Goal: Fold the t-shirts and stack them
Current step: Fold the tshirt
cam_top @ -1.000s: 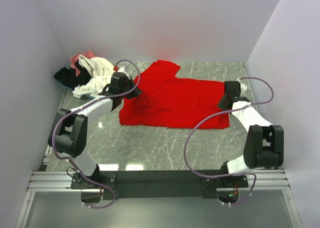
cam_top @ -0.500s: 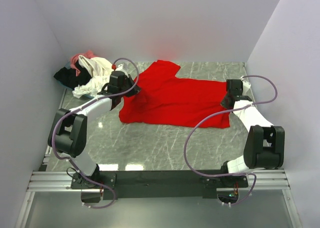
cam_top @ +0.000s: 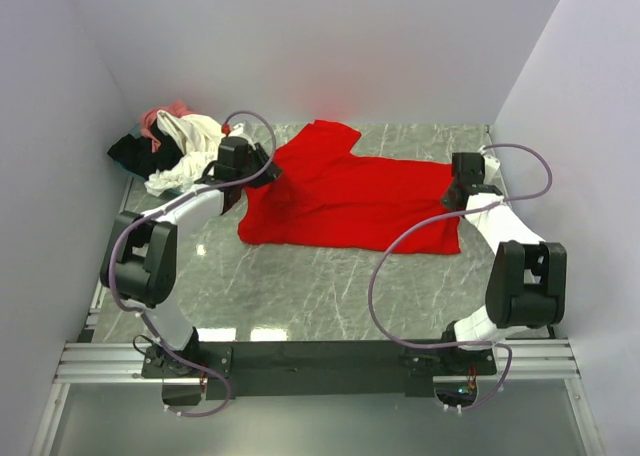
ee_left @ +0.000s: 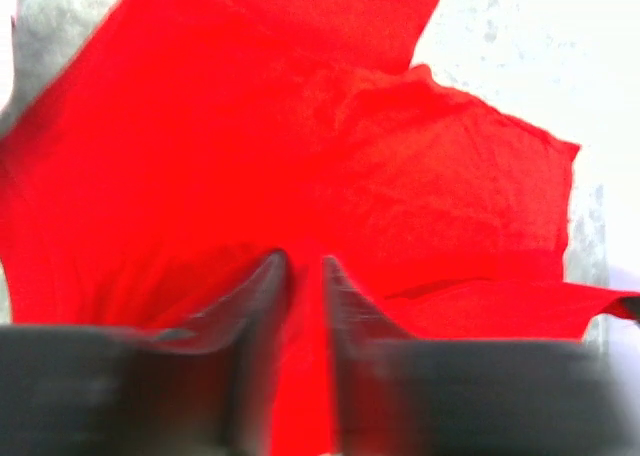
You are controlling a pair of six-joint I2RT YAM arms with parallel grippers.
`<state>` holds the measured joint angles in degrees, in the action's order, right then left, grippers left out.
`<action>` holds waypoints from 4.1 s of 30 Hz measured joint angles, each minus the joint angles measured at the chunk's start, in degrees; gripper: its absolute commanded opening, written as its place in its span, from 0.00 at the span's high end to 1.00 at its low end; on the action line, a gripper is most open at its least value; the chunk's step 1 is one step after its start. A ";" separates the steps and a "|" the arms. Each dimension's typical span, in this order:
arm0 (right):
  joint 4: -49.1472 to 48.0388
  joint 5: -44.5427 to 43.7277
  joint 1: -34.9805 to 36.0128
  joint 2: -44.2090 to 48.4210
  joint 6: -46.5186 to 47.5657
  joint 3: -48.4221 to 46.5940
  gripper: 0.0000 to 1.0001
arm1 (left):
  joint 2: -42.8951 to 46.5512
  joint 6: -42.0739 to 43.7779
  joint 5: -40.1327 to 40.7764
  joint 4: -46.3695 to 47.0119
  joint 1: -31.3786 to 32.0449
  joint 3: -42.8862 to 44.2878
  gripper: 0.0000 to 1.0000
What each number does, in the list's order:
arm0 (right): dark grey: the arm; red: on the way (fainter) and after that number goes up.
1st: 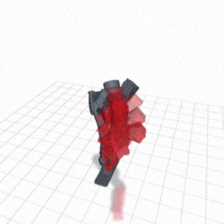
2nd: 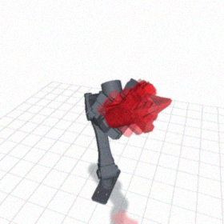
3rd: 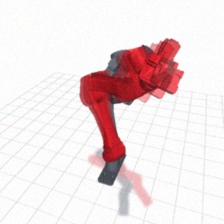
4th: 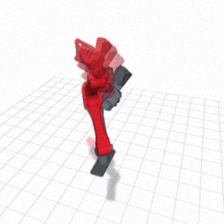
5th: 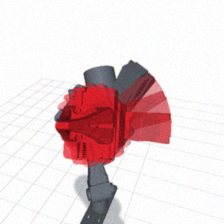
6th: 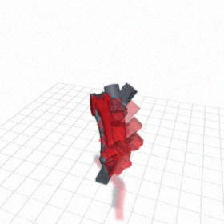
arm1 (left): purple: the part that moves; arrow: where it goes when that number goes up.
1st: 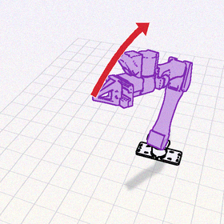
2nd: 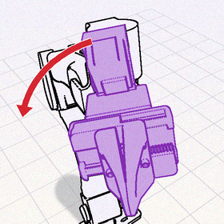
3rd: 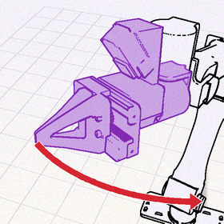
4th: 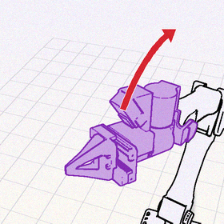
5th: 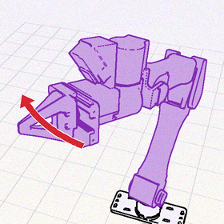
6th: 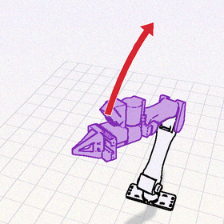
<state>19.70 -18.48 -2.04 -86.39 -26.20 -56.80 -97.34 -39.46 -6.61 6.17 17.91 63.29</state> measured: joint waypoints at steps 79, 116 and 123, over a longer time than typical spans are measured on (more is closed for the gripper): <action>-4.33 10.97 -8.35 8.00 -7.45 21.33 1.00 | 22.75 2.34 4.66 -0.02 -8.26 -32.48 0.99; 2.29 3.89 7.65 42.07 -8.24 22.27 0.39 | 44.70 -2.19 8.13 -6.93 -8.37 -40.39 0.39; -4.48 3.08 21.51 27.08 -8.33 20.83 0.39 | 28.68 -2.40 9.94 -4.92 2.93 -31.41 0.42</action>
<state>15.22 -15.40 19.46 -59.31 -34.52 -35.97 -68.66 -41.87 3.33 1.26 20.84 31.88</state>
